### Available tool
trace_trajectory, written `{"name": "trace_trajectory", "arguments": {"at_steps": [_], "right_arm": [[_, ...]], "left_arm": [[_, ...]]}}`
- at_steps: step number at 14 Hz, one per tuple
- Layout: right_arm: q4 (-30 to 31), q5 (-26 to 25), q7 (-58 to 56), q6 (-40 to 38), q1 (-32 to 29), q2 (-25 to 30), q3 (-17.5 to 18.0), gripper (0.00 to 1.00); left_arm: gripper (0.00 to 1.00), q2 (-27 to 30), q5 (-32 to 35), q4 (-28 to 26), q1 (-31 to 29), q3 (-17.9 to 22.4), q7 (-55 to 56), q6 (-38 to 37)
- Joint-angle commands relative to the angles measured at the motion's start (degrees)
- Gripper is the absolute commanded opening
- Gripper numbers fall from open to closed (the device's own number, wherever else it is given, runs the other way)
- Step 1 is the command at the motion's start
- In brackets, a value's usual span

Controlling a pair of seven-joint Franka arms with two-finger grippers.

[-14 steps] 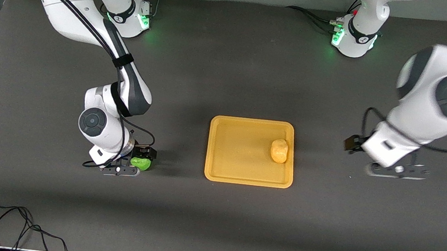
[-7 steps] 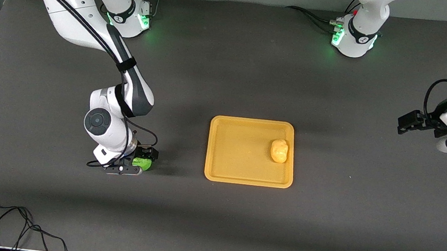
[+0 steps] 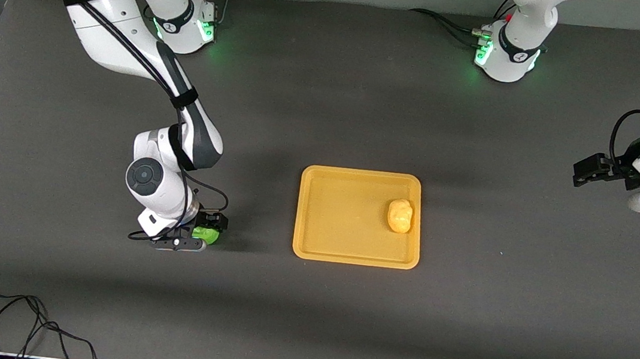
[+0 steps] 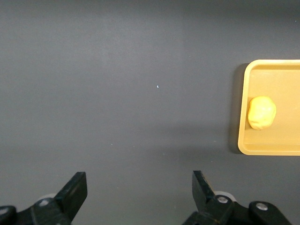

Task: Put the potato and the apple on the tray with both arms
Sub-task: 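Grasp the green apple with the right gripper and lift it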

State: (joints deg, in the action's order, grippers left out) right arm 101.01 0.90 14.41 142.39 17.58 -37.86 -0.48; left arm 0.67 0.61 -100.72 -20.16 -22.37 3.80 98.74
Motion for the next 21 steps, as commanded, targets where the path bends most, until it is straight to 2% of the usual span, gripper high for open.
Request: {"name": "trace_trajectory", "arguments": {"at_steps": [1,2,4,5,6,9,12,15,21], "right_arm": [[-0.2,-0.6,1.2,0.9,0.2,0.1,-0.3,0.27],[-0.5,-0.6,1.2,0.4,0.2,0.8,-0.3,0.26],[-1.0,-0.6,1.2,-2.4,0.3,3.7,-0.4,0.26],[-2.8,-0.6,1.2,-6.5,0.4,5.9,-0.4,0.26],[-4.8,-0.6,1.4,-11.6,0.4,7.9,-0.3,0.26],[-13.6,-0.5,1.5,-27.5,0.4,12.8,-0.1,0.26],[-24.8,0.0,6.2,-40.1,4.1,12.4,0.1,0.26],[-29.9,-0.6,16.9,-41.0,11.1,8.9,0.1,0.26],[-45.9,-0.8,29.0,-41.3,22.2,-4.3,0.0,0.24]], "left_arm": [[1.0,1.4,-1.2,-1.1,2.7,2.6,-1.2,-0.4],[1.0,1.4,-1.2,-1.1,5.1,5.8,-1.2,-0.5],[1.0,1.6,-1.1,-1.1,13.7,14.5,-1.2,-1.3],[1.0,1.6,-1.1,-1.1,17.2,18.1,-1.3,-1.6],[1.0,1.6,-1.0,-1.1,18.5,19.8,-1.3,-1.7],[1.0,1.9,-0.1,-1.1,19.4,20.3,-2.1,-1.8],[1.0,2.4,0.6,-1.3,19.5,20.5,-2.7,-1.7],[1.0,2.5,0.7,-1.3,19.5,20.3,-2.9,-1.4],[1.0,2.4,0.7,-1.2,19.4,20.3,-2.9,-0.6]]}}
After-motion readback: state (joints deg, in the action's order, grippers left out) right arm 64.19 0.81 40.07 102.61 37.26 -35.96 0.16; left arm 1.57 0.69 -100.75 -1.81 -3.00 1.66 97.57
